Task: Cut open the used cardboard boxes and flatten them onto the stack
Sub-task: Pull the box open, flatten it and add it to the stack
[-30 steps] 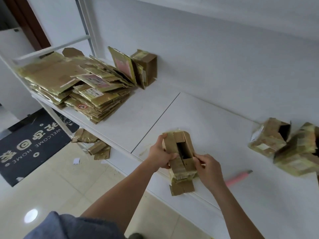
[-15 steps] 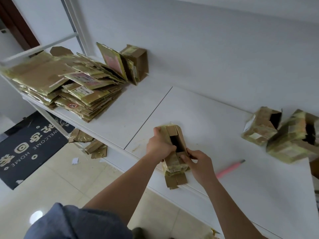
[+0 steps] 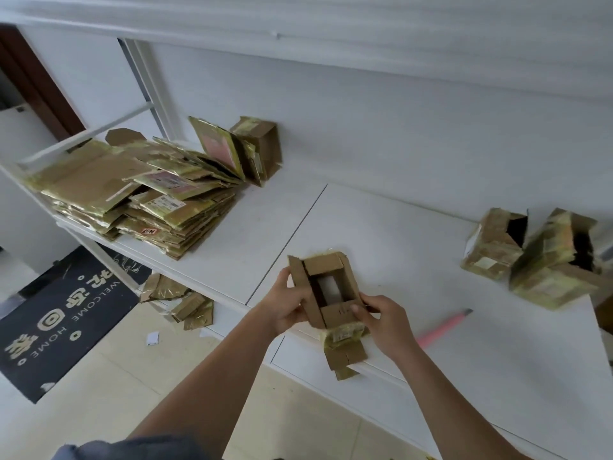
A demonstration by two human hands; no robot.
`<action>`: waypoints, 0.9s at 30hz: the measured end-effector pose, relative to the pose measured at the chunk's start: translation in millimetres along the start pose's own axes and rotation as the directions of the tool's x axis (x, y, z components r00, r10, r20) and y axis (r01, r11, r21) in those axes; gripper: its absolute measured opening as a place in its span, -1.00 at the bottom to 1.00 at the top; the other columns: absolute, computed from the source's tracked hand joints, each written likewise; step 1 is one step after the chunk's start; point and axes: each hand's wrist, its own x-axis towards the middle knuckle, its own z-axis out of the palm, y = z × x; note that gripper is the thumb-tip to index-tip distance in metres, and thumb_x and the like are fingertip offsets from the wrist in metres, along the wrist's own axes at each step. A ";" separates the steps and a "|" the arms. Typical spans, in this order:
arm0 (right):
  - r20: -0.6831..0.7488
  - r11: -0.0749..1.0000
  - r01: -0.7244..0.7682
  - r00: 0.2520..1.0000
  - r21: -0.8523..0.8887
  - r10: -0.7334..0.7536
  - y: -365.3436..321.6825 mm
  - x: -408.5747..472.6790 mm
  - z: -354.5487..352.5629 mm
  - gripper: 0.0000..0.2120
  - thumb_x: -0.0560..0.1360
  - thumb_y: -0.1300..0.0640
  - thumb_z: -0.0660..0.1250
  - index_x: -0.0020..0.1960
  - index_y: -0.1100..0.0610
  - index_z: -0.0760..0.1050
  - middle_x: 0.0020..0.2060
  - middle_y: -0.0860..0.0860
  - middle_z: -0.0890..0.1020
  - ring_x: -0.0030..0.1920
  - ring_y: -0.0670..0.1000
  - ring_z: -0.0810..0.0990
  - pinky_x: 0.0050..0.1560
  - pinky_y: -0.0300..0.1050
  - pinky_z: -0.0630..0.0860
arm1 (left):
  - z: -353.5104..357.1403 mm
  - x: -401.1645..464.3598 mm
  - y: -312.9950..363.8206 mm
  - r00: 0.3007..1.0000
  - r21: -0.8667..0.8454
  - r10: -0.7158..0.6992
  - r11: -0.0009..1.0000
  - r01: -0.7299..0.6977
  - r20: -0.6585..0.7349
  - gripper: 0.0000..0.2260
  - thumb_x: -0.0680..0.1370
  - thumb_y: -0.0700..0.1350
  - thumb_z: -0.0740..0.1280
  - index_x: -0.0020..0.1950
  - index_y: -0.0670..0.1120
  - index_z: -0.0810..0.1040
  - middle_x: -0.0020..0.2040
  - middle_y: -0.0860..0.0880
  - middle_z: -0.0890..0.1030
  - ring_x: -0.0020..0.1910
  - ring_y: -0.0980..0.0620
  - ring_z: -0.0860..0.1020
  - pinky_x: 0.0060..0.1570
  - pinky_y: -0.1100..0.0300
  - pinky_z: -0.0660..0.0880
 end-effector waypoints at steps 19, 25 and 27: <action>-0.211 0.808 -0.146 0.925 0.570 0.316 -70.3 11.7 -19.3 -0.07 0.45 0.15 0.39 0.50 -0.35 -0.16 0.09 0.07 0.58 -0.05 0.04 0.62 -0.01 0.16 0.66 | 36.8 -11.5 12.7 0.959 -0.207 0.275 0.944 -0.256 0.068 -0.37 0.49 -0.53 0.16 0.30 0.15 0.34 0.12 -0.22 0.55 0.04 -0.20 0.64 -0.11 -0.12 0.62; -0.209 0.951 0.012 0.976 0.310 0.055 -55.9 5.9 -18.7 -0.22 0.50 0.40 0.22 0.27 -0.50 0.21 0.07 -0.15 0.49 -0.17 -0.32 0.57 -0.34 -0.44 0.46 | 15.2 3.0 10.9 0.939 0.104 0.296 0.954 -0.281 -0.174 -0.38 0.47 -0.44 0.33 0.34 0.03 0.15 0.21 -0.10 0.45 0.19 -0.10 0.52 0.00 -0.05 0.62; -0.167 0.964 0.022 0.986 0.265 0.024 -52.5 3.0 -15.6 -0.21 0.51 0.43 0.21 0.32 -0.47 0.24 0.19 -0.17 0.47 -0.08 -0.36 0.57 -0.27 -0.42 0.49 | 5.9 5.3 7.9 0.903 0.362 0.347 0.900 -0.244 -0.254 -0.17 0.43 -0.29 0.48 0.49 0.04 0.00 0.36 -0.10 0.31 0.32 -0.14 0.40 0.24 -0.06 0.49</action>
